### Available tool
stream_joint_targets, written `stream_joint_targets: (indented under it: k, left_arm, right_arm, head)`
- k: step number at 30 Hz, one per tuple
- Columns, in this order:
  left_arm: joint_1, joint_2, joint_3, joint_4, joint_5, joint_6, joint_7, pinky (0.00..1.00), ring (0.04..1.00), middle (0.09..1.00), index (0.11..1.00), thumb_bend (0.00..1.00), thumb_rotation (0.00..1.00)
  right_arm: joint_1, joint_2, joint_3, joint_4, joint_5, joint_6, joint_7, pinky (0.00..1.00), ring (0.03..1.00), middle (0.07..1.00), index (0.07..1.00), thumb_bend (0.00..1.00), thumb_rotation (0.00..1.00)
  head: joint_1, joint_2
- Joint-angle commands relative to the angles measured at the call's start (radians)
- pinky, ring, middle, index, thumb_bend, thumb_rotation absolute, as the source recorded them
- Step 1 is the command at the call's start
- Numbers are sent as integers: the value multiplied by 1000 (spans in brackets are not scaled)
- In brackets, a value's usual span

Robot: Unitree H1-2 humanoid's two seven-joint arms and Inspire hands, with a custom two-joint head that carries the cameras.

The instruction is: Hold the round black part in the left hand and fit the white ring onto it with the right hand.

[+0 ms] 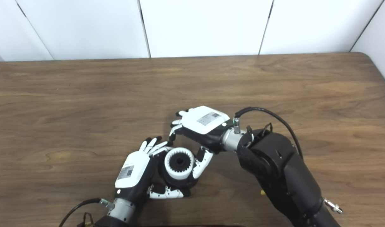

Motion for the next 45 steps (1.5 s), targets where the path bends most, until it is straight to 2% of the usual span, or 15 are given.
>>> stream_joint_targets:
  k: [1,8,14,21,29,38,45]
  left_arm:
    - [6,-35,-22,1,14,3,-38,1000,975,866,484,516,62]
    - [4,-31,-21,6,11,-1,-41,1000,979,866,484,515,62]
    - [1,-34,-20,11,19,4,-39,1000,970,864,484,516,62]
    - [-6,-29,-15,10,18,7,-48,1000,973,864,484,515,63]
    - [-16,-27,-3,29,46,7,-22,1000,961,851,484,515,65]
    - [-31,-23,28,58,42,2,-1,1000,968,854,485,515,64]
    - [-40,-18,46,59,95,33,-13,1000,928,831,493,515,77]
  right_arm:
    - [-32,5,-9,-26,8,11,14,1000,1000,928,801,1000,472]
    - [-72,27,-27,-49,22,37,28,1000,1000,938,819,1000,527]
    - [-115,38,-52,-87,23,73,81,1000,1000,937,802,1000,488]
    - [-147,22,-81,-112,23,94,121,1000,1000,945,809,1000,457]
    - [-176,7,-124,-148,39,135,169,1000,1000,950,801,1000,414]
    - [-199,-13,-158,-167,57,170,178,1000,1000,952,796,1000,392]
    - [-195,-7,-164,-149,50,169,148,1000,1000,956,799,1000,468]
  head:
    - [0,1]
    - [-11,-1]
    - [-12,-3]
    - [-15,0]
    - [-10,-4]
    - [5,-15]
    - [21,-32]
